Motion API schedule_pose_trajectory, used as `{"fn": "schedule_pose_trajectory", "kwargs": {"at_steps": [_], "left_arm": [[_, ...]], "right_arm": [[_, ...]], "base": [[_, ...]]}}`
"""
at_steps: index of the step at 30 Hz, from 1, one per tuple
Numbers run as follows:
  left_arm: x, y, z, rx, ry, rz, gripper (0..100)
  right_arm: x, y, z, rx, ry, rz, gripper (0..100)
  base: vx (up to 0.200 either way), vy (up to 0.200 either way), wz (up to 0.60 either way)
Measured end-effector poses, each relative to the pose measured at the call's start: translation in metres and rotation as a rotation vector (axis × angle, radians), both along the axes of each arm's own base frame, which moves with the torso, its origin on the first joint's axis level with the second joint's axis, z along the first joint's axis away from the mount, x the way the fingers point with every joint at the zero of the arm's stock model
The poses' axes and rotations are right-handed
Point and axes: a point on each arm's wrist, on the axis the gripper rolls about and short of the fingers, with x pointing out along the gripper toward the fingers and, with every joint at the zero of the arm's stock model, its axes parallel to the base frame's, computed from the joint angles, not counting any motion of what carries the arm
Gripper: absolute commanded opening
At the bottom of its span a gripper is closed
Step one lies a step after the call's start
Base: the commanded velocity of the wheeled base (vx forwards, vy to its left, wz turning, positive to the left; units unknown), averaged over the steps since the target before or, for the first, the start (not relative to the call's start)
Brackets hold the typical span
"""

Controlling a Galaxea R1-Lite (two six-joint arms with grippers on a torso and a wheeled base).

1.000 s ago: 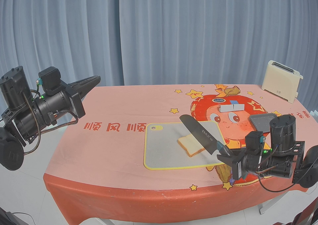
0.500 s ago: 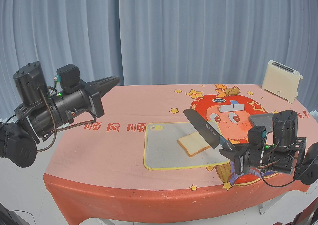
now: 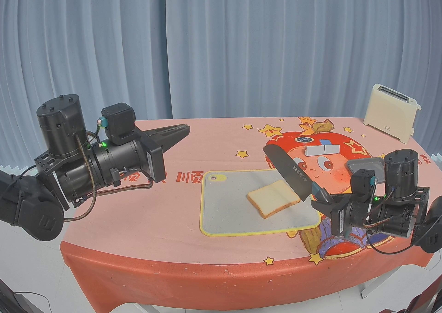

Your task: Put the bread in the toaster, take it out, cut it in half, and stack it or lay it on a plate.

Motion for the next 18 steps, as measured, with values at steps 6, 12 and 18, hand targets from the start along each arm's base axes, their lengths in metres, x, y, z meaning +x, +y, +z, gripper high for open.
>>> {"fn": "schedule_pose_trajectory", "kwargs": {"at_steps": [6,12,18], "left_arm": [[0.010,-0.007,-0.001,-0.006,-0.017,-0.013,0],[0.018,-0.027,0.000,-0.014,-0.034,-0.063,0],[0.023,-0.053,0.001,-0.017,-0.051,-0.123,0]], "right_arm": [[-0.002,0.000,0.002,0.004,-0.006,0.004,0],[-0.006,0.004,0.000,0.001,0.000,0.025,0],[-0.011,0.007,-0.002,-0.004,0.009,0.049,0]], "base": [[0.000,0.000,0.00],[0.000,0.000,0.00],[0.000,0.000,0.00]]}}
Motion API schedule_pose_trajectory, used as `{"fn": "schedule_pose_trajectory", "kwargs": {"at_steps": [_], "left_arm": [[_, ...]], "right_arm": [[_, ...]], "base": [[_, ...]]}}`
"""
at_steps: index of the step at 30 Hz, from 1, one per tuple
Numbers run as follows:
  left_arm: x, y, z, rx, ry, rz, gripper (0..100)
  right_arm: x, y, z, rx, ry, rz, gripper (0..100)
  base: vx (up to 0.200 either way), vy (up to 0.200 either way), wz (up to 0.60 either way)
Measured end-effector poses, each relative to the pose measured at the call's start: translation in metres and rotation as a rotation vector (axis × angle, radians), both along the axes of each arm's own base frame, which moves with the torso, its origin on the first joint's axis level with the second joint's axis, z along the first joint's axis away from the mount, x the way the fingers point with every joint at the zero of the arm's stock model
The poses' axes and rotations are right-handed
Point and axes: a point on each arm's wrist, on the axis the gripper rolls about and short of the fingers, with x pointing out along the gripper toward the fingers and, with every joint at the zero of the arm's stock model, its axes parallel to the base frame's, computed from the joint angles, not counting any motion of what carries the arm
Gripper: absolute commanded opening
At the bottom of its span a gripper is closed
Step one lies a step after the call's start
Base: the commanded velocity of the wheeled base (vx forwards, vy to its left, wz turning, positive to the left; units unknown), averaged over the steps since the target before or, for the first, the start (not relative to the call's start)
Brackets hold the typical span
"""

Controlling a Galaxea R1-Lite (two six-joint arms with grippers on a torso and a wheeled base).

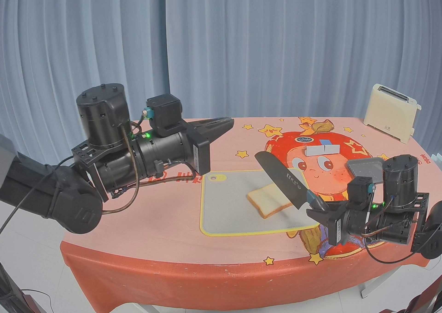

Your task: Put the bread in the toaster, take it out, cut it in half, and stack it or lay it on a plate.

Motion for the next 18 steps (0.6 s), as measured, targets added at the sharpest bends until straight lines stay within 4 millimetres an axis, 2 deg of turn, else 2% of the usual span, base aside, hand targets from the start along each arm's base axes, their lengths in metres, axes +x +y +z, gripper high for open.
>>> {"fn": "schedule_pose_trajectory", "kwargs": {"at_steps": [8,18], "left_arm": [[0.014,-0.021,-0.020,0.083,-0.037,-0.018,0],[0.031,-0.040,-0.031,0.096,-0.024,-0.016,0]], "right_arm": [[-0.007,0.003,-0.006,-0.037,0.055,0.026,0],[-0.005,0.004,-0.005,-0.048,0.038,-0.005,0]], "base": [[0.000,0.000,0.00],[0.000,0.000,0.00]]}}
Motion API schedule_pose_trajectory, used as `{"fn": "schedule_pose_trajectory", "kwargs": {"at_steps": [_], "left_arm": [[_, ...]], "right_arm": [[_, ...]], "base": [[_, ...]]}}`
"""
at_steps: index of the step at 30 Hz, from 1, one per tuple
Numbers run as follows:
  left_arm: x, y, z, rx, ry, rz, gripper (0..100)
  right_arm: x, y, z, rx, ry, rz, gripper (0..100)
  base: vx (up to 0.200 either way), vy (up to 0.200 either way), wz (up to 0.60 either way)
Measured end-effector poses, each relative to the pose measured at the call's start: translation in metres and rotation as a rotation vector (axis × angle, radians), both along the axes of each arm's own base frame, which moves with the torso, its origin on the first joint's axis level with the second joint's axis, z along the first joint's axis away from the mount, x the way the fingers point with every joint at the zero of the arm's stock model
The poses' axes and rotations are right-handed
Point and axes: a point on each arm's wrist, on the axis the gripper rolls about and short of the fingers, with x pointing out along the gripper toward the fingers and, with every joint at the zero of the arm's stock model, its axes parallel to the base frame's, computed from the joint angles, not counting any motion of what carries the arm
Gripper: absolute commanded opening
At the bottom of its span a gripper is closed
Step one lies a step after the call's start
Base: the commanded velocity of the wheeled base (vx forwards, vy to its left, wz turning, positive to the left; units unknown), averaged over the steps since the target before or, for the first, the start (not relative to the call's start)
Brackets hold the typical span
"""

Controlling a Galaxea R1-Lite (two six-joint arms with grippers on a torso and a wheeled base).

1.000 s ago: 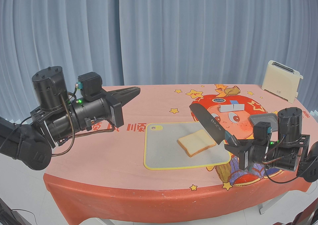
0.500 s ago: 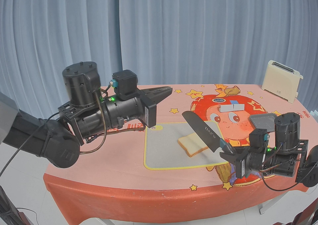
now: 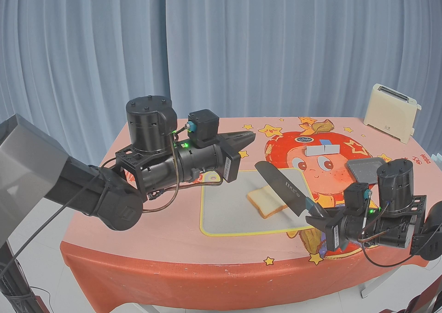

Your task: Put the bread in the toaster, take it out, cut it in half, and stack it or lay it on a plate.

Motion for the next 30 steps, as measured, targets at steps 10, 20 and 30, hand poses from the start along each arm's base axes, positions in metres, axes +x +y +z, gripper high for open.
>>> {"fn": "schedule_pose_trajectory", "kwargs": {"at_steps": [10,20,30], "left_arm": [[0.006,-0.011,-0.015,0.018,0.023,-0.015,0],[0.012,-0.017,-0.015,0.017,0.021,-0.018,0],[0.017,-0.029,-0.017,0.023,0.024,-0.033,0]], "right_arm": [[0.005,0.005,0.007,0.019,-0.020,0.002,0],[0.007,0.010,0.011,-0.010,0.055,-0.016,0],[0.006,0.015,0.014,-0.027,0.041,-0.036,0]], "base": [[0.000,0.000,0.00],[0.000,0.000,0.00],[0.000,0.000,0.00]]}}
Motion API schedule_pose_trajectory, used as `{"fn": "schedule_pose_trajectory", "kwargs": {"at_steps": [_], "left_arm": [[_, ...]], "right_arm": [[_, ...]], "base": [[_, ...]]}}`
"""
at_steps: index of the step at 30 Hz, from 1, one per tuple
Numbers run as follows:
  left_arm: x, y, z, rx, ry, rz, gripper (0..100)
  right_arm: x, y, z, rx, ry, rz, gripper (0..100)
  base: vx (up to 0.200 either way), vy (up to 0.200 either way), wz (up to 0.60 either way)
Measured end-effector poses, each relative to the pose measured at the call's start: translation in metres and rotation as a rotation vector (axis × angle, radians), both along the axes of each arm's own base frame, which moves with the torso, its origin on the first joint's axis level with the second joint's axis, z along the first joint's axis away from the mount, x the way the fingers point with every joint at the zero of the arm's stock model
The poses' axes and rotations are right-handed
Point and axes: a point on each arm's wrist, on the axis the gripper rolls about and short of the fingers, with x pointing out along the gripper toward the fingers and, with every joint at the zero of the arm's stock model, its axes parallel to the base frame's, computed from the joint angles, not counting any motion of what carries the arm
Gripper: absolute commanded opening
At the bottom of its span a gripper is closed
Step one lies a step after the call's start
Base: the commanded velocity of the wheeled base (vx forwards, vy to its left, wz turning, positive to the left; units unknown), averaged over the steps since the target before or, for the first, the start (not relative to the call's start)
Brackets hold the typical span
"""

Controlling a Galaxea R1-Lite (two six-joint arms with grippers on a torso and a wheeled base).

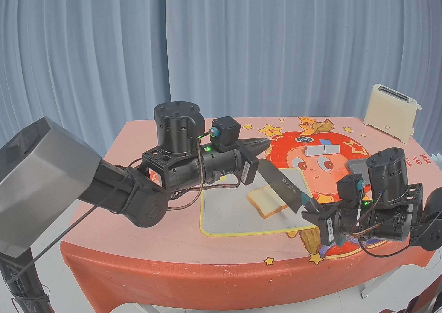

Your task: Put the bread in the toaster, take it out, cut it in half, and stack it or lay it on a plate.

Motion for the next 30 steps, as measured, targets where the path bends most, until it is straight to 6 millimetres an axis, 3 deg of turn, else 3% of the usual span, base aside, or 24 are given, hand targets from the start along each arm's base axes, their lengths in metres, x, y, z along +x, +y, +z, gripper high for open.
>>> {"fn": "schedule_pose_trajectory", "kwargs": {"at_steps": [19,30], "left_arm": [[0.026,-0.027,-0.030,0.053,0.033,-0.017,0],[0.027,-0.037,-0.030,0.065,0.064,-0.031,0]], "right_arm": [[-0.001,0.000,-0.002,-0.004,0.004,0.001,0],[-0.001,-0.001,-0.002,-0.005,0.006,-0.001,0]], "base": [[0.000,0.000,0.00],[0.000,0.000,0.00]]}}
